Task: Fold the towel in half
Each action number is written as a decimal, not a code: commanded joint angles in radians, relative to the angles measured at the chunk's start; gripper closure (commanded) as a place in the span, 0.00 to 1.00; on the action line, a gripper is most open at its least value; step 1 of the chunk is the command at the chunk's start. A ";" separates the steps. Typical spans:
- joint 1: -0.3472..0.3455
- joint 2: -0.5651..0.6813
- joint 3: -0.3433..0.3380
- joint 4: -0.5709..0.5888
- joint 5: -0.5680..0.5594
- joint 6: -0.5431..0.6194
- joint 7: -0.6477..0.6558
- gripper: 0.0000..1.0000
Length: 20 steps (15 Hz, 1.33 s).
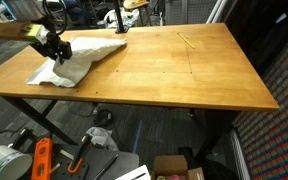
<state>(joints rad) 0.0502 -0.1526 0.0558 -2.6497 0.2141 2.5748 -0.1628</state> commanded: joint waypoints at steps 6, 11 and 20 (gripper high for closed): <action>0.073 -0.041 0.113 -0.128 -0.136 0.253 0.225 0.97; 0.045 -0.021 0.201 -0.102 -0.336 0.291 0.434 0.97; -0.002 -0.020 0.341 -0.099 -0.659 0.285 0.838 0.97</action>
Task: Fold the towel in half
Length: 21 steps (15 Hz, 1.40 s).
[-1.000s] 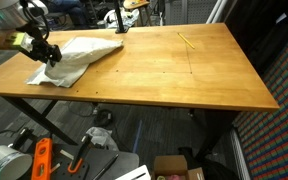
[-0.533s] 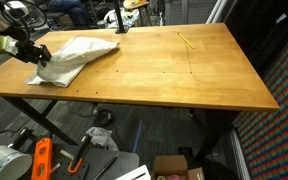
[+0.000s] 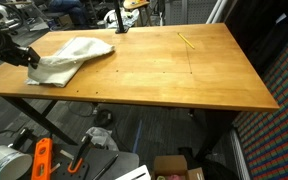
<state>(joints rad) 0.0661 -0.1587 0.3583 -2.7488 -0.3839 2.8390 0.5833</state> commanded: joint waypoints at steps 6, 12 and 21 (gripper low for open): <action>-0.015 0.030 0.106 0.042 -0.087 0.035 0.224 0.97; -0.072 0.057 0.160 0.117 -0.275 0.027 0.458 0.97; -0.099 0.179 0.153 0.202 -0.505 -0.122 0.591 0.97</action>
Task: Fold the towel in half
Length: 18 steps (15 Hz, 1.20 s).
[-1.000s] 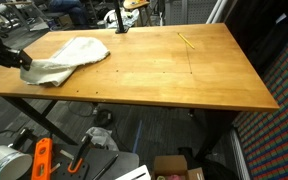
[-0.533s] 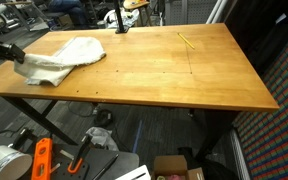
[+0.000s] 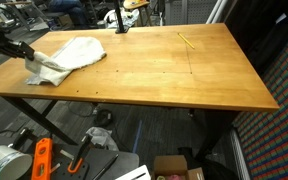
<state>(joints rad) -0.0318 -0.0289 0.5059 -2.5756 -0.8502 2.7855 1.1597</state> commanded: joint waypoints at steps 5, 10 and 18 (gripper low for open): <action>0.019 0.098 0.016 0.014 0.005 -0.162 -0.033 0.97; 0.134 0.112 -0.055 -0.021 0.203 -0.144 -0.193 0.60; -0.261 0.164 0.319 0.039 0.885 -0.113 -0.819 0.00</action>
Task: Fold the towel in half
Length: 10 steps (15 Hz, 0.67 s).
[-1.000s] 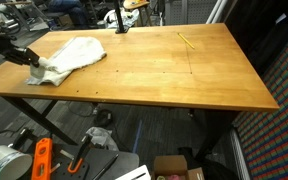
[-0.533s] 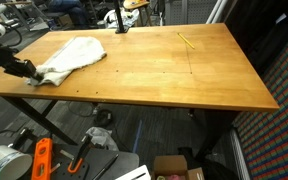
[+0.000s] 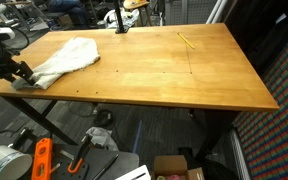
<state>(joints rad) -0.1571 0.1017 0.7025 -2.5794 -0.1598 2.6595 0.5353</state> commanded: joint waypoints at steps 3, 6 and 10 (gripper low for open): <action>-0.303 0.030 0.239 0.101 0.458 -0.033 -0.427 0.00; -0.407 -0.083 0.238 0.138 0.702 -0.154 -0.642 0.00; -0.288 -0.203 -0.104 0.207 0.657 -0.404 -0.691 0.00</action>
<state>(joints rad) -0.5186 0.0088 0.7940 -2.4152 0.5334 2.4320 -0.1300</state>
